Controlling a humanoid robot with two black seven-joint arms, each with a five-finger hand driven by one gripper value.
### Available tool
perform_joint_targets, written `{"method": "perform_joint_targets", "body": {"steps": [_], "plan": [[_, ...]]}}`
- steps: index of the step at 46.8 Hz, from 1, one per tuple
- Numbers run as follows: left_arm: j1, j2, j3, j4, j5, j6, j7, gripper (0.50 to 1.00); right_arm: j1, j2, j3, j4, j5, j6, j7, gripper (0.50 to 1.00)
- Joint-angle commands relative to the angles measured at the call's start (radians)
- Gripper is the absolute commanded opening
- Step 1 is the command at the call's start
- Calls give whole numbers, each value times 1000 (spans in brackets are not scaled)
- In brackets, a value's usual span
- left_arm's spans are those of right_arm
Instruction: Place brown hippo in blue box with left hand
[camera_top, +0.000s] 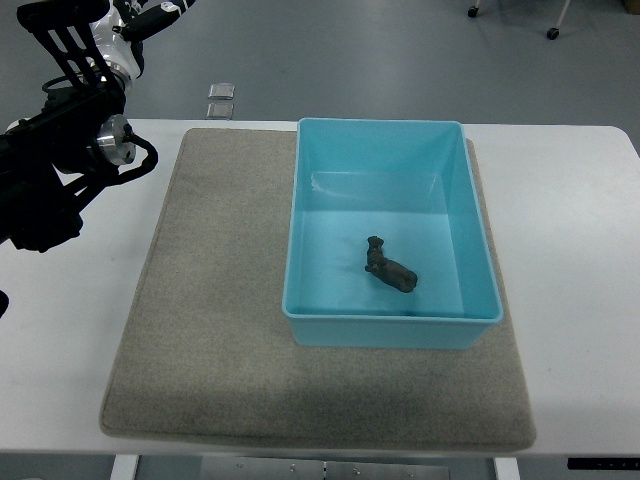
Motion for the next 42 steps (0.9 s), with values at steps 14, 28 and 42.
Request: {"method": "perform_joint_targets", "body": {"steps": [14,28,42], "plan": [[74,-12,-115,227,-194,-477,-6,996,0,0,0,0,0,0,0,936],[134,-25,-144,237,-308,-564,-10,994,0,0,0,0,-1,0,0,936],[183,-35,-179,231,-291,-586,-10,996,0,0,0,0,0,0,0,936]]}}
